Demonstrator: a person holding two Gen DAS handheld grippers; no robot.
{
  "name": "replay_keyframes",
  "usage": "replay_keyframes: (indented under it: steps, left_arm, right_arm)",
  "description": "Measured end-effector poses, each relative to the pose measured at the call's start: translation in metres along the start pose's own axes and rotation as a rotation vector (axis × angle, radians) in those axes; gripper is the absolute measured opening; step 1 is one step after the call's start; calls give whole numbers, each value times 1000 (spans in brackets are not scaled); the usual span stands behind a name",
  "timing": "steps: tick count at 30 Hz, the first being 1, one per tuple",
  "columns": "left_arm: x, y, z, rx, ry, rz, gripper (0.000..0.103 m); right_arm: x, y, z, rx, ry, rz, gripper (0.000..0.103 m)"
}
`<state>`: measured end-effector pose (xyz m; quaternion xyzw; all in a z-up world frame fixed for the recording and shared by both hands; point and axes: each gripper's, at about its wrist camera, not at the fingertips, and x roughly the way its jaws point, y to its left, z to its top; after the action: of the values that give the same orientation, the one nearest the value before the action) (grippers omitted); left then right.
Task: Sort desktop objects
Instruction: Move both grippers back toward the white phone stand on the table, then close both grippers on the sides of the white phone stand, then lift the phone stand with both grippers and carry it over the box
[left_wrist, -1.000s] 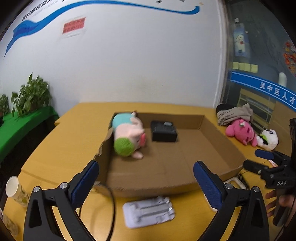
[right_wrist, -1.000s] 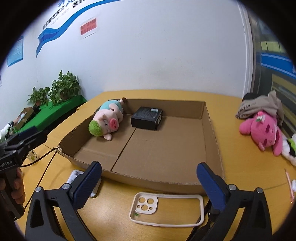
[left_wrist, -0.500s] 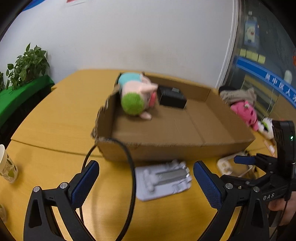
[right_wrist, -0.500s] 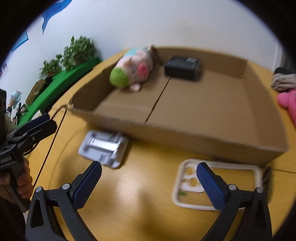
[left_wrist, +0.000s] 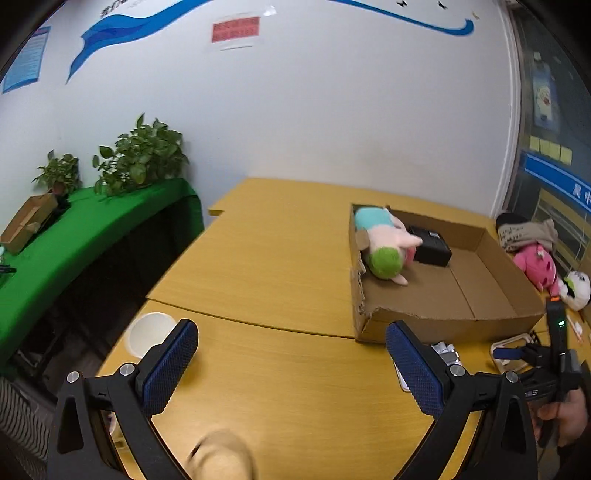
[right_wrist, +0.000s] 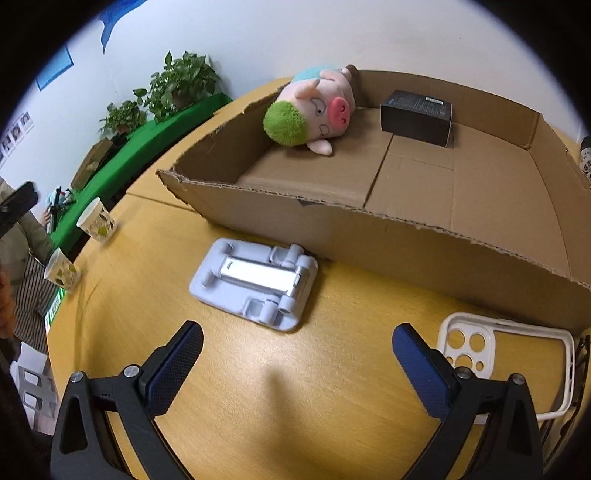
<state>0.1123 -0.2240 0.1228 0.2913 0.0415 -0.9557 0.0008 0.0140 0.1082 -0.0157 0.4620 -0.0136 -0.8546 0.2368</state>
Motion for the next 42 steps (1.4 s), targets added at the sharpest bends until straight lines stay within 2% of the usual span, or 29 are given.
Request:
replay_keyframes:
  steps: [4, 7, 9, 12, 14, 18, 20, 24, 25, 27, 28, 29, 31, 35, 42]
  left_arm:
    - [25, -30, -18, 17, 87, -129, 103]
    - [75, -66, -43, 15, 230, -251, 103]
    - [108, -84, -59, 7, 323, -292, 102]
    - [136, -102, -73, 13, 370, -336, 98]
    - [145, -109, -75, 9, 374, -352, 97]
    - [159, -113, -77, -4, 393, -365, 89]
    - [163, -111, -80, -14, 411, -368, 77]
    - [165, -113, -81, 28, 391, -348, 69]
    - [166, -114, -81, 35, 392, -348, 63]
    - [167, -116, -80, 47, 393, -358, 56]
    - [167, -116, -80, 44, 397, -375, 47]
    - [167, -118, -81, 50, 396, -379, 43]
    - [165, -123, -83, 80, 385, -362, 43]
    - [164, -117, -83, 44, 387, -369, 37]
    - [150, -123, -87, 65, 375, -361, 36]
  right_arm:
    - [5, 5, 5, -1, -9, 22, 102]
    - [9, 8, 6, -7, -28, 25, 102]
    - [13, 9, 5, -8, -31, 19, 102]
    - [16, 9, 1, -20, -38, -9, 98]
    - [19, 6, 1, -22, -42, -28, 88]
    - [30, -2, 1, 4, -34, -26, 84]
    - [35, -4, -1, 15, -22, -13, 81]
    - [38, 2, 0, -17, -31, 5, 80]
    - [39, 5, 0, -33, -33, 0, 78]
    - [41, 11, 1, -66, -34, -18, 72]
    - [42, 14, 0, -82, -36, -31, 65]
    - [42, 15, 0, -89, -39, -30, 59]
    - [41, 16, -1, -79, -43, -13, 52]
    - [39, 14, -4, -67, -51, -11, 47]
    - [31, 16, -14, -75, -65, -3, 45]
